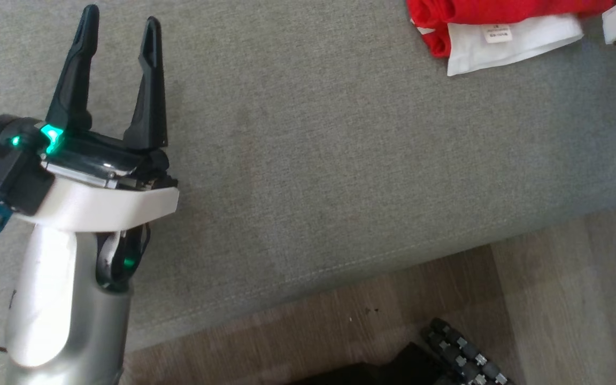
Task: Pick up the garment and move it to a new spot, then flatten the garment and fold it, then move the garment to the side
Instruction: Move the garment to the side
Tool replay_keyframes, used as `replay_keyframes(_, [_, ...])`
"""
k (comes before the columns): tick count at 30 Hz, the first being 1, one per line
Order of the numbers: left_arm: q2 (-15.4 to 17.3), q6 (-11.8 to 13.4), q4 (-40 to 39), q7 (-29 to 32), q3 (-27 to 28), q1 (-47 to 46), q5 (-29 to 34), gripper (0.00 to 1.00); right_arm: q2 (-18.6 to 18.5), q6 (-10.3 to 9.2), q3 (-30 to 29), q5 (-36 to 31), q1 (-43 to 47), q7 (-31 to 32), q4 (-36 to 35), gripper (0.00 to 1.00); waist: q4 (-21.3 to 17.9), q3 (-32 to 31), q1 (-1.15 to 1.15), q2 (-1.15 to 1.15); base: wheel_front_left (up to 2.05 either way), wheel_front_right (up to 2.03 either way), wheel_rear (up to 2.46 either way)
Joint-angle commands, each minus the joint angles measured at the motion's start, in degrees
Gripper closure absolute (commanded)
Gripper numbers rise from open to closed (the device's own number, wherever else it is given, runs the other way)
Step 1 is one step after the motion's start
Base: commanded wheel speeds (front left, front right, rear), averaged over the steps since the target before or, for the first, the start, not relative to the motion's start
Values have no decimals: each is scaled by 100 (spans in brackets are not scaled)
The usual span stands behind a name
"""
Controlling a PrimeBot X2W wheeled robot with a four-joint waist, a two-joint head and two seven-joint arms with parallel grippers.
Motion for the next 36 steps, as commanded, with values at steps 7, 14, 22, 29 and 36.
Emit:
replay_keyframes(7, [2,-33,-128,-28,193,14,-87,0,29,36,-71,-27,-2,-47,-247,0,83,-196,0,0,0,0,0])
replay_keyframes(14, [-198,-34,-6,-28,289,175,-175,0,252,36,-12,89,229,-199,-859,0,328,-805,0,0,0,0,0])
replay_keyframes(22, [-338,-34,62,-28,461,530,-244,0,666,36,227,228,977,-250,-1689,0,737,-1495,0,0,0,0,0])
replay_keyframes(29, [-366,36,56,-28,455,911,-367,0,1070,36,105,128,1883,-233,-2335,0,1072,-1951,0,0,0,0,0])
replay_keyframes(36, [-368,202,52,-28,346,1297,-446,0,1562,36,-142,38,2727,-229,-2692,0,1227,-2278,0,0,0,0,0])
